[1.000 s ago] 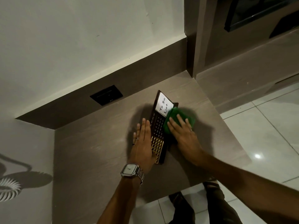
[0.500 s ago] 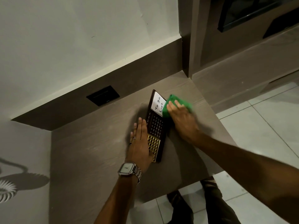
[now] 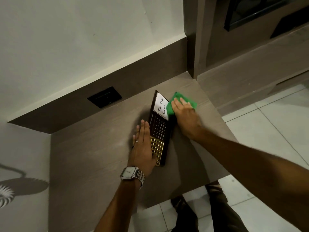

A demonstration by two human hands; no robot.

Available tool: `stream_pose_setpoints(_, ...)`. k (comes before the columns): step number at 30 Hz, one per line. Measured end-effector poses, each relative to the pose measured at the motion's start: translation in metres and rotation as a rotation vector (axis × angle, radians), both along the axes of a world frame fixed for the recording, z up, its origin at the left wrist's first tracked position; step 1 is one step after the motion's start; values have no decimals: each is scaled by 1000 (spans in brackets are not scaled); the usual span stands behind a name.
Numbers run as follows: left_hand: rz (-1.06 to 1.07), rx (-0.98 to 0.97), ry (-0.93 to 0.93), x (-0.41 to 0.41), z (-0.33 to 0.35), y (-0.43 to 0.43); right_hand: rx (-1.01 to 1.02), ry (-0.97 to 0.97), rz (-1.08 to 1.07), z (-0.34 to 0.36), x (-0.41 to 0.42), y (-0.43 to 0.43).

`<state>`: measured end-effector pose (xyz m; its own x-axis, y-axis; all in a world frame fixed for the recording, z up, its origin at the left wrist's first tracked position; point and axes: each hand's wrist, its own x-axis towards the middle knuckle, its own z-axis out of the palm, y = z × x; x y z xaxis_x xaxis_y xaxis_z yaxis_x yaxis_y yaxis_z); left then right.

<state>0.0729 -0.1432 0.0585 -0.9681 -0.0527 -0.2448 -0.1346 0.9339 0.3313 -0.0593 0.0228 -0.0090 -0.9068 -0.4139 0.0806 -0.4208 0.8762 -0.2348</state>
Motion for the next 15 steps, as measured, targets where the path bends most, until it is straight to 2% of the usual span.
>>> stream_pose_setpoints(6, -13, -3, 10, -3, -2, -2, -134, -98, 253, -15, 138, -9)
stream_pose_setpoints(9, -4, 18, -5, -6, 0, -3, -146, -116, 377, -10, 162, -6)
stream_pose_setpoints(11, -7, 26, 0, -6, -1, -3, -307, -149, 327, -3, 158, 3)
stream_pose_setpoints(15, 38, 76, 14, -2, -2, -6, -632, -180, 82, 23, 125, 14)
